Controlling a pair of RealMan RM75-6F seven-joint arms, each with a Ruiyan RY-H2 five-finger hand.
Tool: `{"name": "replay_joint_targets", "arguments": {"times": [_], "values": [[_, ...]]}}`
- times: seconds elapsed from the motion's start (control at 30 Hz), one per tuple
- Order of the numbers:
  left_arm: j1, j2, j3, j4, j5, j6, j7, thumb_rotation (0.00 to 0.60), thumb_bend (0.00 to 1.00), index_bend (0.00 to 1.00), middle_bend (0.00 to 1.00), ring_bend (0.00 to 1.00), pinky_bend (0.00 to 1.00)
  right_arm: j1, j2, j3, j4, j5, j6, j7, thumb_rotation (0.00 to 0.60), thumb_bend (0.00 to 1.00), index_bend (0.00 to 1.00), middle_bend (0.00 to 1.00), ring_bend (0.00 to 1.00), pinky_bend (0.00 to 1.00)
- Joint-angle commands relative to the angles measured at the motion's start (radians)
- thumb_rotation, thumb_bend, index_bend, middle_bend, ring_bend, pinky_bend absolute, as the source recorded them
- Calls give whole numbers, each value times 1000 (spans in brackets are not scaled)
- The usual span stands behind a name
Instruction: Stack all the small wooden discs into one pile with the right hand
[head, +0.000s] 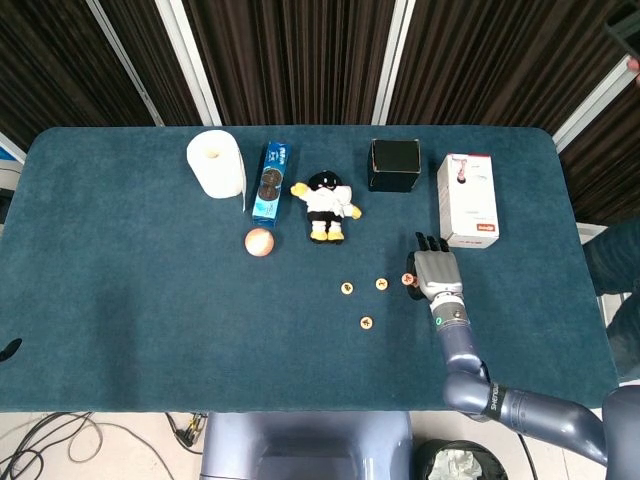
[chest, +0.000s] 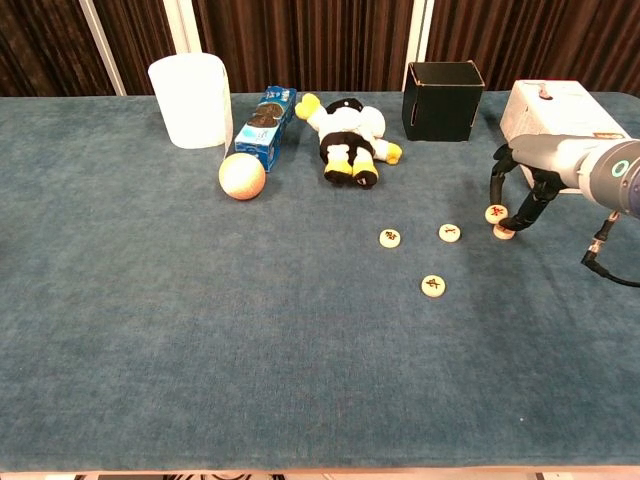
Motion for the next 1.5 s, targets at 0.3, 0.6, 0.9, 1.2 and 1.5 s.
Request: {"name": "replay_joint_targets", "arguments": {"times": [0.3, 0.6, 0.9, 1.2, 1.5], "values": [[-1, -1, -1, 0, -3, -1, 3, 600, 148, 51, 0, 0, 0, 11, 13, -15, 23, 23, -23, 15, 600, 406, 530, 0, 0, 0], [-1, -1, -1, -1, -4, -1, 4, 600, 148, 51, 0, 0, 0, 12, 11, -24, 41, 34, -38, 48, 600, 406, 530, 0, 0, 0], [-1, 0, -2, 0, -9, -4, 4, 600, 149, 50, 0, 0, 0, 16, -1, -41, 66, 30, -44, 67, 600, 406, 530, 0, 0, 0], [-1, -1, -3, 1, -7, -1, 0, 600, 148, 50, 0, 0, 0, 19, -4, -43, 82, 43, -45, 83, 600, 405, 530, 0, 0, 0], [-1, -2, -2, -1, -5, -1, 7, 600, 148, 51, 0, 0, 0, 23, 5, -47, 75, 52, -51, 92, 600, 406, 509, 0, 0, 0]]}}
